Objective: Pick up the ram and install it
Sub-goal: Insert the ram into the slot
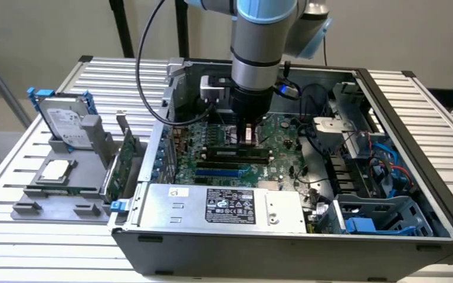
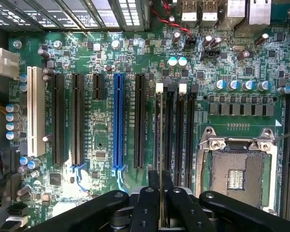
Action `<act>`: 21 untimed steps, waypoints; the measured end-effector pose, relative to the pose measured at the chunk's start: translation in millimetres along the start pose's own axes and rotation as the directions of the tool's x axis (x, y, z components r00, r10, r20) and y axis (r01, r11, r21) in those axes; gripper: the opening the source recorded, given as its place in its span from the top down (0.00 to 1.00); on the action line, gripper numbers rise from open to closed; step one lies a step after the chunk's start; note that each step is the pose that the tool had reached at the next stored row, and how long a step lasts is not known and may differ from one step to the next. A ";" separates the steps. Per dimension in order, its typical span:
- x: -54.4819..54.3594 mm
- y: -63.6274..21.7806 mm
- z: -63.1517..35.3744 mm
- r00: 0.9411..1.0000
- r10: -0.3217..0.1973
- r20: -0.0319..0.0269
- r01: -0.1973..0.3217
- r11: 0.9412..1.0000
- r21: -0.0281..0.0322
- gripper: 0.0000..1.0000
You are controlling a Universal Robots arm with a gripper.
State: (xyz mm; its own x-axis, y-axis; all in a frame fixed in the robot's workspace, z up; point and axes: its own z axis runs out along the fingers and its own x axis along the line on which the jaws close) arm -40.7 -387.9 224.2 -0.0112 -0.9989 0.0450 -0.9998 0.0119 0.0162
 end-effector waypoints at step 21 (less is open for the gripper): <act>-0.1 0.3 1.8 1.000 0.001 -0.007 -0.001 1.000 0.000 1.00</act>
State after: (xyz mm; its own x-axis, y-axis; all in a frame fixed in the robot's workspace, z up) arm -41.1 -387.9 222.5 -0.0116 -0.9986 0.0522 -0.9998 0.0124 0.0161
